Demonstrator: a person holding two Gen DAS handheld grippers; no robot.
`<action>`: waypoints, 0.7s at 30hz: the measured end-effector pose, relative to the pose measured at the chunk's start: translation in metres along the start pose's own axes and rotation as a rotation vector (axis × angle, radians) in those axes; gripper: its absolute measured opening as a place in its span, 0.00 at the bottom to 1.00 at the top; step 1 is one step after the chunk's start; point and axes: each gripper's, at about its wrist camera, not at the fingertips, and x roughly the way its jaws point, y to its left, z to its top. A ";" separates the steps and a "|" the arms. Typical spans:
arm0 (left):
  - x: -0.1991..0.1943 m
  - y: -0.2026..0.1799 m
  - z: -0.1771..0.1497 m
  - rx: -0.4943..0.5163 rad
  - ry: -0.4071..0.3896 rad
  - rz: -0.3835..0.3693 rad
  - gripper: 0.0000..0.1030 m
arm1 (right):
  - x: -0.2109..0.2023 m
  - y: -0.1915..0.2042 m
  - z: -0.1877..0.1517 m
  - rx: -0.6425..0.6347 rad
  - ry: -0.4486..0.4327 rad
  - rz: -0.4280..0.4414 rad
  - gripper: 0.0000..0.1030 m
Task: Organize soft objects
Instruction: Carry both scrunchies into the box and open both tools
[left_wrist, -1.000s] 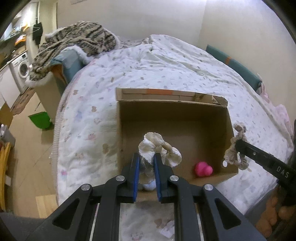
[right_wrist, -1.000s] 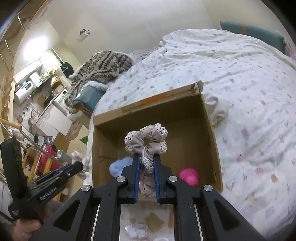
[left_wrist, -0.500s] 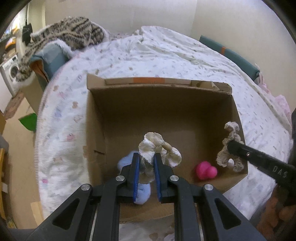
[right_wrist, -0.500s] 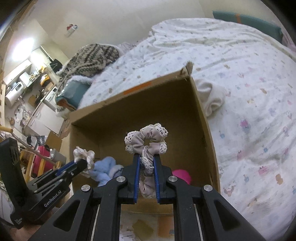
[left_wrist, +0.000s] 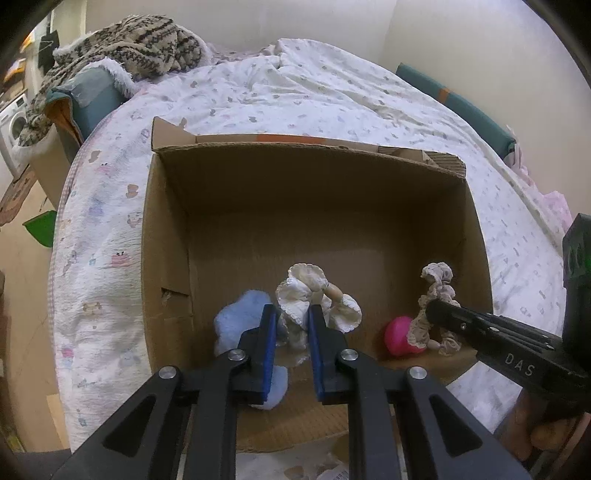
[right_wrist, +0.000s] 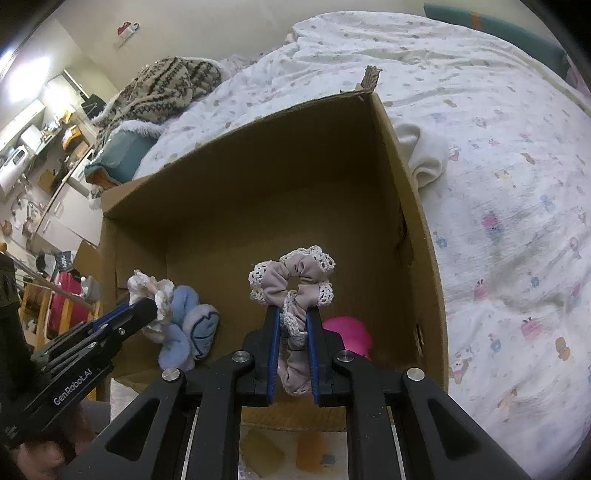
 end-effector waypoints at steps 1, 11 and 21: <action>0.000 -0.001 0.000 0.003 -0.001 0.000 0.14 | 0.001 0.000 0.000 -0.002 0.003 -0.002 0.15; -0.003 -0.007 -0.003 0.032 -0.015 0.010 0.16 | 0.008 0.001 0.001 -0.005 0.025 -0.007 0.15; -0.005 -0.008 -0.005 0.032 -0.023 0.026 0.23 | 0.006 0.000 0.001 -0.010 0.017 -0.007 0.15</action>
